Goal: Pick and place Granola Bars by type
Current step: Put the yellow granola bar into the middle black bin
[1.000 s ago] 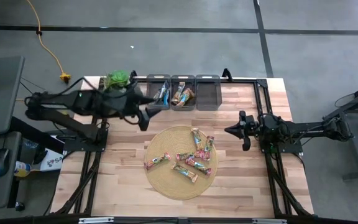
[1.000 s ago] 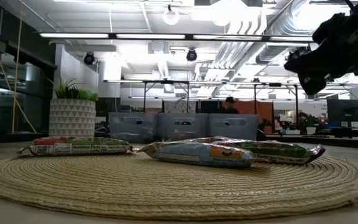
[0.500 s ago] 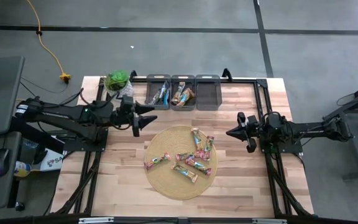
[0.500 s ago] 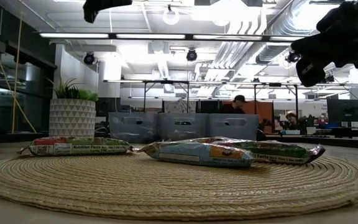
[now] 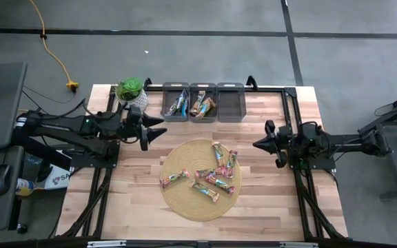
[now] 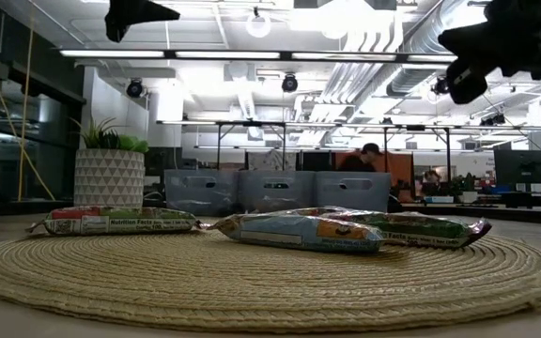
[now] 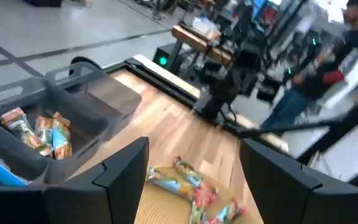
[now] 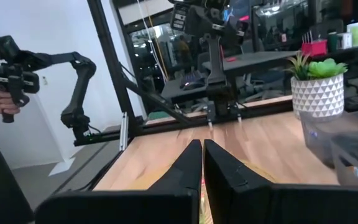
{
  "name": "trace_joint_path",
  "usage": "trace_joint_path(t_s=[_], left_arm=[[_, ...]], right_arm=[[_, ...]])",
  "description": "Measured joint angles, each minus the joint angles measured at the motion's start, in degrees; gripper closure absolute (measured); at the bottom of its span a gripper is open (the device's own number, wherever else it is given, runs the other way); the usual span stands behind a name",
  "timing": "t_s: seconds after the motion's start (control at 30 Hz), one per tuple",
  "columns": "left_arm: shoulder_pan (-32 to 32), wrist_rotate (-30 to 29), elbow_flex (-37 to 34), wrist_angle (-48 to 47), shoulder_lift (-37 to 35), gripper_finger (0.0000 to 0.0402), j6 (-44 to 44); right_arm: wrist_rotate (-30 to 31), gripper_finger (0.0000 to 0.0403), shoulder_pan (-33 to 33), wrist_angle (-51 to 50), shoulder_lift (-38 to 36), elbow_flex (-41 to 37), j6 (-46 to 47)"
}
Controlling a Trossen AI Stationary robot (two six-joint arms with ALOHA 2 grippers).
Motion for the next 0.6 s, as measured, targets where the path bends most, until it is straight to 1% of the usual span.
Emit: trace_joint_path(t_s=[0.07,0.13,0.2,0.27,0.37,0.43,0.53,0.6], left_arm=[[0.0,1.08,0.01,-1.85,-0.07,0.0153,2.0],[0.0,1.33,-0.13,-4.18,-0.73,0.0153,2.15],[0.0,1.22,-0.67,-1.56,-1.43,0.0153,2.62],[0.01,1.9,-2.72,1.26,-2.72,0.0153,4.57],[0.02,4.92,-7.54,9.49,-4.58,0.0153,7.32],[0.0,6.62,-11.64,14.81,-6.03,0.0153,7.49],[0.0,8.18,-17.73,23.66,-7.41,0.0153,7.28],[0.0,8.46,-20.46,28.62,-7.8,0.0153,7.39]], right_arm=[[-0.01,0.0403,0.0,-1.88,0.0,1.37,-0.63],[0.0,0.0403,0.0,-5.18,0.0,3.52,-1.15],[-0.05,0.0403,0.0,-10.39,0.0,6.46,-1.74],[-0.08,0.0403,0.0,-16.87,0.0,10.25,-2.76],[-0.11,0.0403,0.0,-27.03,-0.08,17.5,-4.83],[0.31,0.0403,0.0,-32.62,-0.14,22.31,-6.36],[2.17,0.0403,0.0,-37.4,-0.31,29.05,-8.63],[3.89,0.0403,0.0,-39.62,-0.33,33.07,-9.62]])
